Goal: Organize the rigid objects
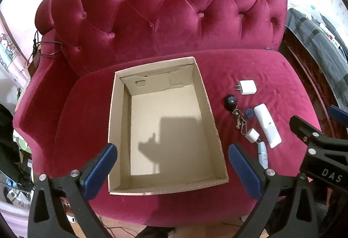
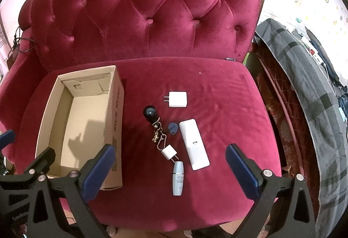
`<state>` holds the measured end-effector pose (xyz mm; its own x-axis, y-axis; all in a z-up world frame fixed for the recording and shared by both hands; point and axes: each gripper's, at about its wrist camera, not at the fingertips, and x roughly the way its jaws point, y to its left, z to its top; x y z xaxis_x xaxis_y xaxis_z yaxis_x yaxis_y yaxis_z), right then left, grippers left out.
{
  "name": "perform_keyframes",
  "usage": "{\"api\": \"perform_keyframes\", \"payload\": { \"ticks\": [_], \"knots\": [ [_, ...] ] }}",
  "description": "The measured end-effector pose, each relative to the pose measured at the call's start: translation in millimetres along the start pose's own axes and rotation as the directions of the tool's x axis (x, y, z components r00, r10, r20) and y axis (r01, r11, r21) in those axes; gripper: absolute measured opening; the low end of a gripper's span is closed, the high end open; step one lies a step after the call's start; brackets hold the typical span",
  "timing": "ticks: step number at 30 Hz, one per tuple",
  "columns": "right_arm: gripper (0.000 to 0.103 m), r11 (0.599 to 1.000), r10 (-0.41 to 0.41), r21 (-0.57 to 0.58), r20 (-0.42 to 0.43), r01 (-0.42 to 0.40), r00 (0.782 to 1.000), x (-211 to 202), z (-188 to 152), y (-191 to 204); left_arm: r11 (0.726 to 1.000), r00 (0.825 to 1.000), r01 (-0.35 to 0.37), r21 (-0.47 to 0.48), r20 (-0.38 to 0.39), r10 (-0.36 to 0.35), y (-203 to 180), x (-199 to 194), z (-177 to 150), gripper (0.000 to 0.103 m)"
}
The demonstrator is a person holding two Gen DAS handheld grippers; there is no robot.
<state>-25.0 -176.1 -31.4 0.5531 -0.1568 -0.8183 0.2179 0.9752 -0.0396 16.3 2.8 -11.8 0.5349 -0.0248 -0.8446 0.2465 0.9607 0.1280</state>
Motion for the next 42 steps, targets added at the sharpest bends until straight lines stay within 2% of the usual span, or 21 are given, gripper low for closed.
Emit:
{"api": "perform_keyframes", "payload": {
  "ticks": [9,23,36,42],
  "knots": [
    [0.103,1.000,-0.013,-0.007,-0.003,0.013,1.000,14.4,3.5,-1.2,0.999,0.999,-0.031,0.016,-0.021,0.031,17.9,18.7,5.5,0.103],
    [0.103,0.999,-0.029,-0.025,-0.018,0.028,0.999,49.4,9.7,-1.4,0.996,0.994,-0.078,-0.047,-0.076,0.074,66.9,67.9,18.8,0.103],
    [0.103,0.998,-0.044,-0.042,-0.030,0.043,0.999,86.5,13.9,-1.4,0.991,0.987,-0.092,-0.102,-0.140,0.077,108.7,125.4,13.7,0.103],
    [0.103,0.998,-0.048,-0.029,-0.038,0.047,0.998,104.1,11.1,-3.8,0.990,0.983,-0.049,-0.136,-0.184,0.023,121.3,148.1,1.8,0.103]
  ]
}}
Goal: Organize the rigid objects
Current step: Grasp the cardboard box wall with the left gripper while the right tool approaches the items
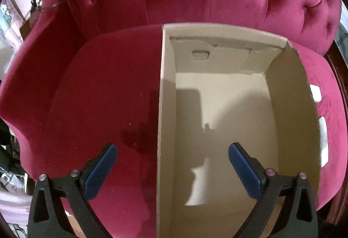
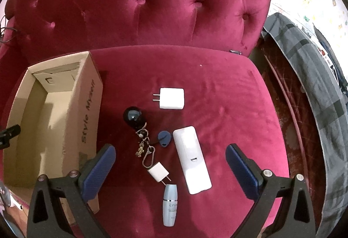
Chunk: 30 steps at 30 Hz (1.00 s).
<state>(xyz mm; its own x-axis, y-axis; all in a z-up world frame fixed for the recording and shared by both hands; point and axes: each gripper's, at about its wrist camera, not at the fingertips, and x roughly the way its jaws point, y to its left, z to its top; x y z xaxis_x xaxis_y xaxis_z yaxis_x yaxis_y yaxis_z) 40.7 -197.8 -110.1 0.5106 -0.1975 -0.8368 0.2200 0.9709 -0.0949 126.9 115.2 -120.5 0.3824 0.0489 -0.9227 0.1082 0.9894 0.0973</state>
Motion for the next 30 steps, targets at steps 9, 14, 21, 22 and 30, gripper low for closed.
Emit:
{"api": "perform_keyframes", "payload": {
  "ticks": [9,14,21,22,30],
  "knots": [
    [0.103,1.000,-0.002,-0.014,-0.014,0.002,1.000,17.6,-7.2,3.4,0.999,0.999,0.031,0.011,-0.015,-0.031,1.5,23.1,2.3,0.103],
    [0.103,1.000,-0.011,-0.029,-0.010,0.010,1.000,19.9,-10.5,5.2,0.999,0.999,0.047,0.017,-0.027,-0.047,3.0,31.5,1.2,0.077],
    [0.103,0.999,-0.013,-0.036,-0.004,0.013,1.000,19.8,-12.7,8.8,0.998,0.997,0.050,0.026,-0.064,-0.048,4.2,44.0,-4.5,0.028],
    [0.103,0.999,-0.013,-0.037,-0.002,0.013,1.000,19.7,-13.0,9.3,0.999,0.997,0.042,0.030,-0.065,-0.040,4.2,44.4,-5.1,0.019],
    [0.103,0.999,-0.020,-0.046,0.009,0.021,1.000,18.9,-13.3,12.3,0.998,0.998,0.050,0.033,-0.048,-0.048,4.8,42.3,-5.5,0.013]
  ]
}}
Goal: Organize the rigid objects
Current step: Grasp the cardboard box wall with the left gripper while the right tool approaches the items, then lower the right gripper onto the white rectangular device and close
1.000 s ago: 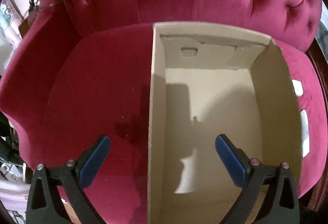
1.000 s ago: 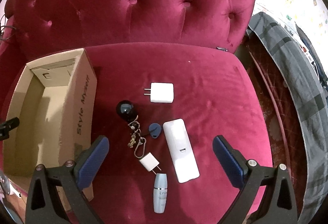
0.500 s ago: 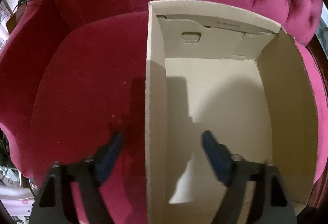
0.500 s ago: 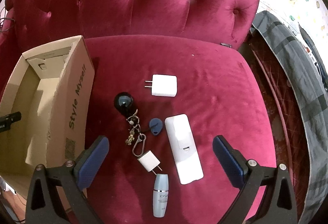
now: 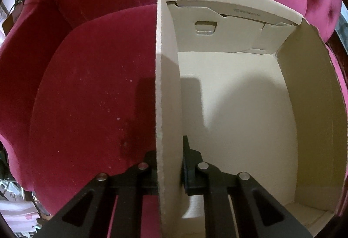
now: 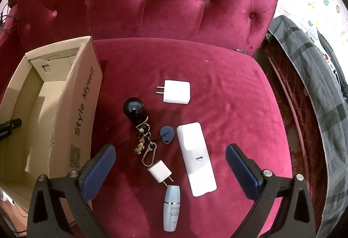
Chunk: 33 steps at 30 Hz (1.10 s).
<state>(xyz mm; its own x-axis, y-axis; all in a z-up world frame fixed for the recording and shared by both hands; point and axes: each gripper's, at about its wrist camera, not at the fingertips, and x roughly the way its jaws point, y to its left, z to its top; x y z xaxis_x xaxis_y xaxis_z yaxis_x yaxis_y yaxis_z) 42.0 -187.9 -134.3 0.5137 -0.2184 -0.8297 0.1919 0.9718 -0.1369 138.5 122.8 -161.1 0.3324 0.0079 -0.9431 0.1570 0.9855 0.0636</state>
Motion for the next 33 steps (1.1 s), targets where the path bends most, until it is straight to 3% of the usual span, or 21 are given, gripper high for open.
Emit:
{"api": "perform_keyframes", "payload": {
  "ticks": [13,25,33],
  "knots": [
    [0.103,1.000,-0.024,0.015,-0.001,0.024,1.000,7.3,13.1,-17.5,1.000,1.000,0.021,-0.014,-0.007,-0.021,6.3,3.7,5.2,0.013],
    [0.103,0.998,0.009,0.055,-0.116,-0.002,0.993,65.8,20.5,-52.1,1.000,1.000,0.015,-0.010,-0.001,-0.015,7.7,2.1,3.5,0.013],
    [0.102,0.996,0.043,0.079,-0.184,-0.029,0.982,103.2,5.2,-62.3,1.000,1.000,0.018,-0.015,0.005,-0.018,5.6,2.4,1.0,0.013]
  ]
}}
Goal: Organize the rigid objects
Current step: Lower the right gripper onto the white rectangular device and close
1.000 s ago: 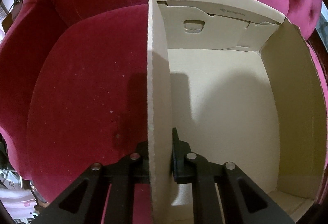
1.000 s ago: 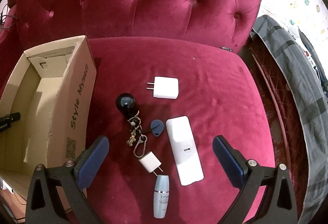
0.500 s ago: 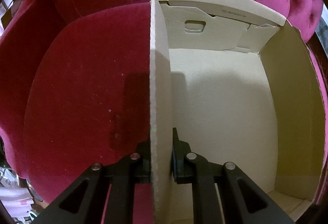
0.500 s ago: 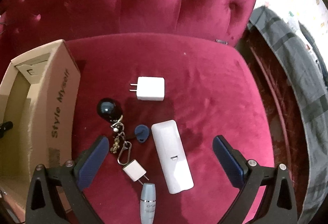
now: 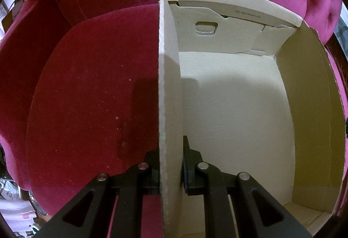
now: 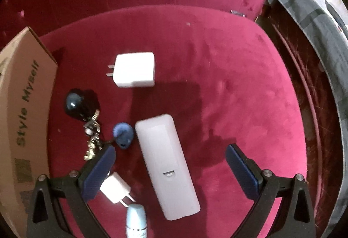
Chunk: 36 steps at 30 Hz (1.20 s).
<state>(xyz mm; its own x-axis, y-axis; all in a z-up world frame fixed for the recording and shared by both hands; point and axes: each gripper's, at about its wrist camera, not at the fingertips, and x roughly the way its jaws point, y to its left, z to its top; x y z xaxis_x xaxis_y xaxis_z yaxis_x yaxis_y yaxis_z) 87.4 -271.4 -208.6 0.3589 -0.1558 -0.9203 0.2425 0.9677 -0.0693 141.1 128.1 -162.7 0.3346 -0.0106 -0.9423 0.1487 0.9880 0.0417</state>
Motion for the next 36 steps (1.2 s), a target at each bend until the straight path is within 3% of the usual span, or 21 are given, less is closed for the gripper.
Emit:
{"api": "perform_keyframes", "payload": {
  "ticks": [14,18,25,27,29,31,36],
  "knots": [
    [0.098,0.999,0.009,-0.043,-0.112,-0.014,0.994,47.8,-25.4,-8.4,1.000,1.000,-0.004,0.003,-0.001,0.004,0.6,-0.9,1.5,0.013],
    [0.103,0.998,0.062,0.001,-0.113,-0.062,0.992,58.5,-30.1,-18.9,1.000,1.000,-0.006,0.003,0.000,0.006,-0.6,-0.3,1.1,0.013],
    [0.102,0.999,0.053,-0.009,-0.098,-0.054,0.994,57.2,-40.0,-17.2,1.000,1.000,-0.007,0.005,-0.001,0.007,-1.9,-1.1,1.5,0.013],
    [0.096,0.998,0.060,-0.013,-0.094,-0.062,0.994,51.7,-35.0,-17.0,1.000,1.000,-0.008,0.004,-0.001,0.008,-2.2,-1.1,1.5,0.013],
    [0.070,0.997,0.066,-0.026,-0.072,-0.068,0.995,43.5,-33.4,-13.5,1.000,1.000,-0.008,0.005,0.000,0.008,-2.2,-1.1,1.5,0.013],
    [0.050,0.995,0.087,-0.042,-0.057,-0.090,0.995,35.6,-32.7,-7.0,1.000,1.000,-0.009,0.005,0.000,0.009,-2.5,-1.1,1.7,0.013],
    [0.050,0.996,0.087,-0.023,-0.045,-0.088,0.995,30.1,-35.7,-6.9,1.000,1.000,-0.009,0.004,0.001,0.009,-2.7,-1.4,1.1,0.013]
  ]
}}
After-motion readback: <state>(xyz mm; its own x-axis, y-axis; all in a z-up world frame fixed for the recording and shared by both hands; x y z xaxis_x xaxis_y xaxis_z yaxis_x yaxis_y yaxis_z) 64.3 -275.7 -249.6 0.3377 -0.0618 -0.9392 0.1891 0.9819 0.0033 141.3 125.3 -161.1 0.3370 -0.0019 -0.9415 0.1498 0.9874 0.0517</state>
